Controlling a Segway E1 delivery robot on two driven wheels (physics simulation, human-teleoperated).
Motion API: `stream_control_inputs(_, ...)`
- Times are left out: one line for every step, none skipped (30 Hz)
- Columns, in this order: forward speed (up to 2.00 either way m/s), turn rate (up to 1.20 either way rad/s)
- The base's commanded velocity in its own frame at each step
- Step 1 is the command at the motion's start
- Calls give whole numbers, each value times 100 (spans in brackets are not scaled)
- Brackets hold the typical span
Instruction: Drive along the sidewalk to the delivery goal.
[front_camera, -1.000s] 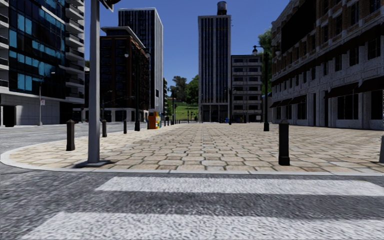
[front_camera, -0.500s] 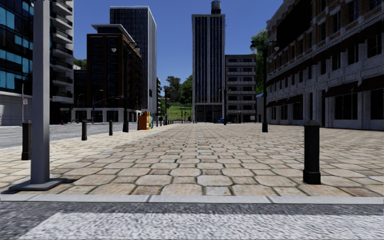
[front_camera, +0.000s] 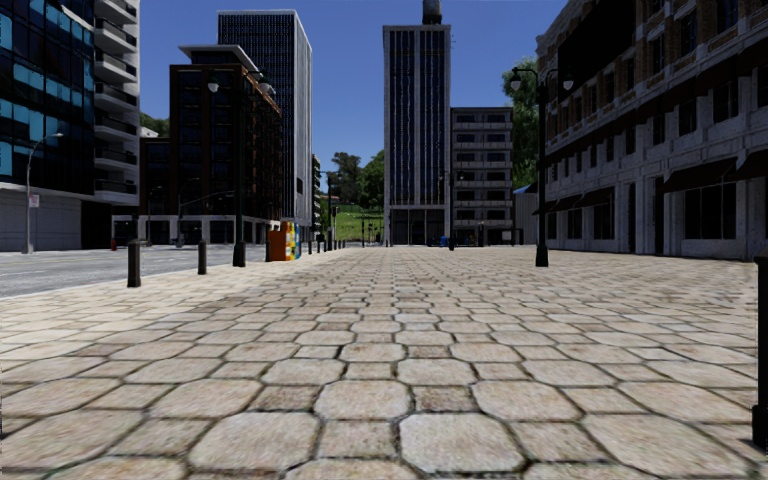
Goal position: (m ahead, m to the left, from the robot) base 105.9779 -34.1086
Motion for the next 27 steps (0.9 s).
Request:
stream_control_inputs(198, -11)
stream_control_inputs(198, -11)
stream_control_inputs(198, -6)
stream_control_inputs(198, -5)
stream_control_inputs(198, -4)
stream_control_inputs(198, -3)
stream_control_inputs(198, -3)
stream_control_inputs(198, -2)
stream_control_inputs(198, 0)
stream_control_inputs(198, 0)
stream_control_inputs(198, 0)
stream_control_inputs(198, 0)
stream_control_inputs(198, 0)
stream_control_inputs(198, 0)
stream_control_inputs(198, 0)
stream_control_inputs(198, -2)
stream_control_inputs(198, -2)
stream_control_inputs(198, -2)
stream_control_inputs(198, -2)
stream_control_inputs(198, -3)
stream_control_inputs(198, -6)
stream_control_inputs(198, -7)
stream_control_inputs(198, -7)
stream_control_inputs(198, -7)
stream_control_inputs(198, -7)
stream_control_inputs(198, -7)
stream_control_inputs(198, -7)
